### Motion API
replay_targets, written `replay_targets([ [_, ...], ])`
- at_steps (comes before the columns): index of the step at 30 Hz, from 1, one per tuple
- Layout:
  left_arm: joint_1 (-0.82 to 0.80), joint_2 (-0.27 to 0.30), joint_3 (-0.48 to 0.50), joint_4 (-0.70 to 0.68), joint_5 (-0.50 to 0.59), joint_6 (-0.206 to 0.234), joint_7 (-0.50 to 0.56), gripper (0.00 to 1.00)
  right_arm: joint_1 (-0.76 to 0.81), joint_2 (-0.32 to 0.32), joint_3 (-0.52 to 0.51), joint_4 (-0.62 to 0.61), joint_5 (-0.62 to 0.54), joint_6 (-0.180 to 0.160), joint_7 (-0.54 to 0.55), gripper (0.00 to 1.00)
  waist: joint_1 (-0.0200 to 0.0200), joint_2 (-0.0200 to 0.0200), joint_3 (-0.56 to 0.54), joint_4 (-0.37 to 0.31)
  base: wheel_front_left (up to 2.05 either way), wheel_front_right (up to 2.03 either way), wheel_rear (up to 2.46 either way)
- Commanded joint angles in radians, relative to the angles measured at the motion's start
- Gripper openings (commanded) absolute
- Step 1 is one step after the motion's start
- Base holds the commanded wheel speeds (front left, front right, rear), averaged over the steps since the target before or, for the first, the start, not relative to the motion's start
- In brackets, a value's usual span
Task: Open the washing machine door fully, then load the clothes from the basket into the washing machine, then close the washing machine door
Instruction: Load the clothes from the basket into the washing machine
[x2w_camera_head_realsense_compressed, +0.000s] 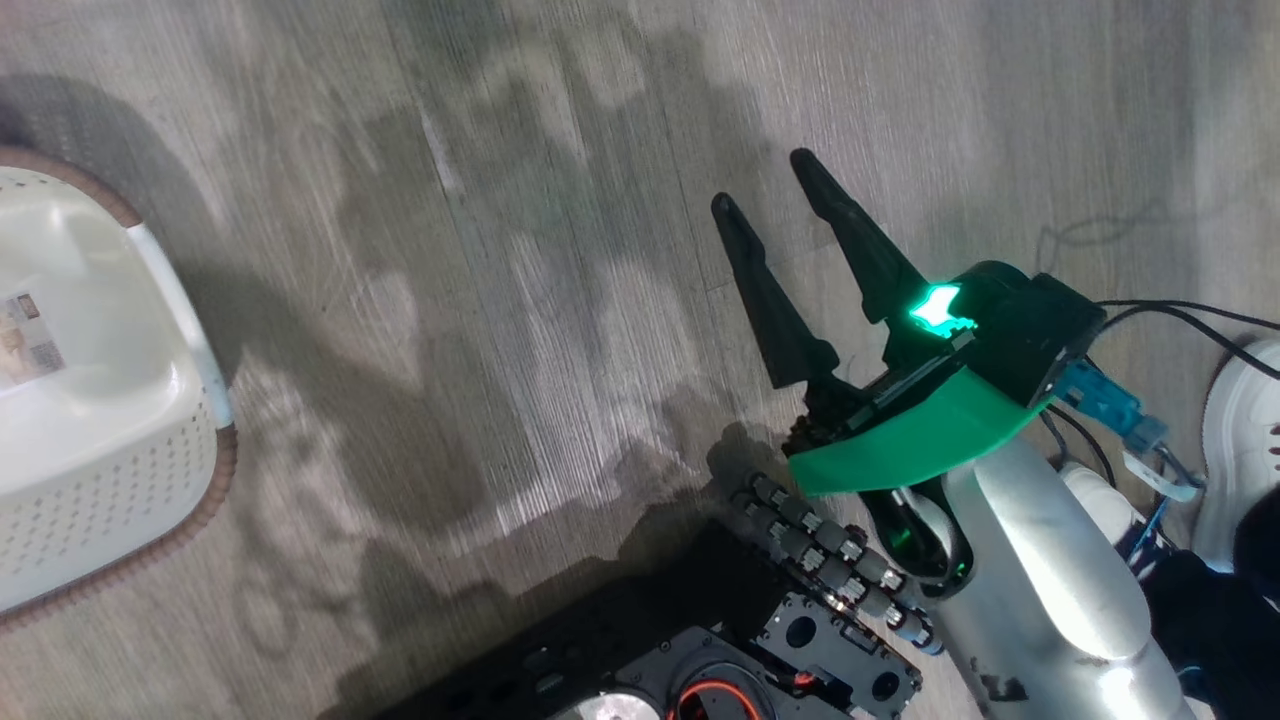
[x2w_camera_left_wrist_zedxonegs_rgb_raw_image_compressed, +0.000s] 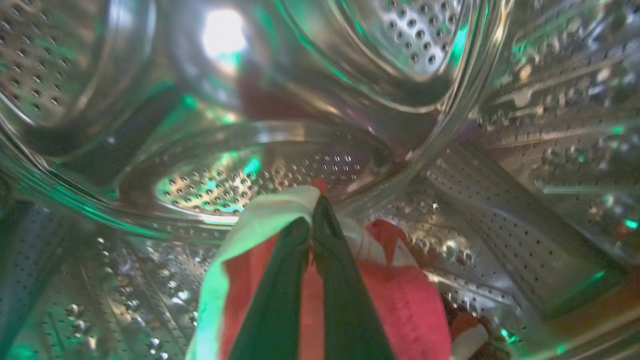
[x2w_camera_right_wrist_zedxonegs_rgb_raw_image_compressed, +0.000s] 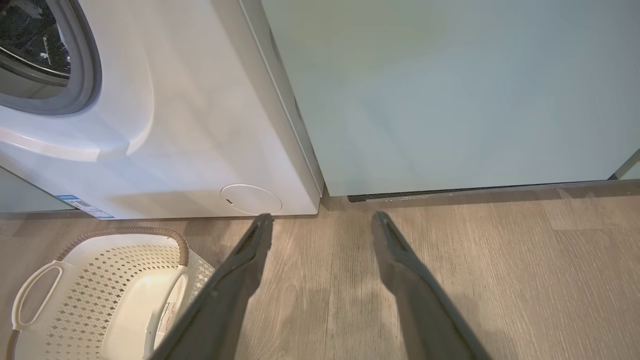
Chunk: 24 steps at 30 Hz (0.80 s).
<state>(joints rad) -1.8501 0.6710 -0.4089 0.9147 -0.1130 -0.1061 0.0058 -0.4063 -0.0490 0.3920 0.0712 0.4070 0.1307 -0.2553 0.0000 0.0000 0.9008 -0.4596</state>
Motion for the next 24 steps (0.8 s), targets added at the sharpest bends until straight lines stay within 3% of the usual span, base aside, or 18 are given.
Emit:
replay_targets([
  [1,-0.030,0.028,-0.002,-0.019,0.007,0.006,-0.011,0.00,0.024,-0.001,0.016,-0.028,0.011,0.000,-0.006,1.00,0.0000,0.0000,0.004,-0.003,0.00,0.00,0.00],
  [14,-0.021,0.017,-0.016,0.034,-0.043,-0.011,-0.053,0.00,0.022,-0.001,0.022,-0.037,0.018,0.000,-0.006,1.00,0.0000,0.0000,0.030,-0.018,0.00,0.00,0.00],
  [20,0.020,-0.015,-0.009,0.061,-0.060,0.043,-0.113,0.00,0.019,-0.001,0.024,-0.034,0.017,0.000,-0.006,1.00,0.0000,0.0000,0.031,-0.014,0.00,0.00,0.00],
  [21,0.023,-0.020,-0.009,0.063,-0.060,0.057,-0.127,0.33,0.019,-0.001,0.022,-0.033,0.015,0.000,-0.006,1.00,0.0000,0.0000,0.030,-0.012,0.00,0.00,0.00],
  [22,0.026,-0.027,-0.008,0.068,-0.062,0.066,-0.136,1.00,0.018,-0.001,0.019,-0.031,0.012,0.000,-0.006,1.00,0.0000,0.0000,0.029,-0.009,0.00,0.00,0.00],
  [24,0.032,-0.043,-0.013,0.079,-0.064,0.072,-0.142,1.00,0.016,-0.001,0.015,-0.029,0.007,0.000,-0.006,1.00,0.0000,0.0000,0.025,-0.003,0.00,0.00,0.00],
])
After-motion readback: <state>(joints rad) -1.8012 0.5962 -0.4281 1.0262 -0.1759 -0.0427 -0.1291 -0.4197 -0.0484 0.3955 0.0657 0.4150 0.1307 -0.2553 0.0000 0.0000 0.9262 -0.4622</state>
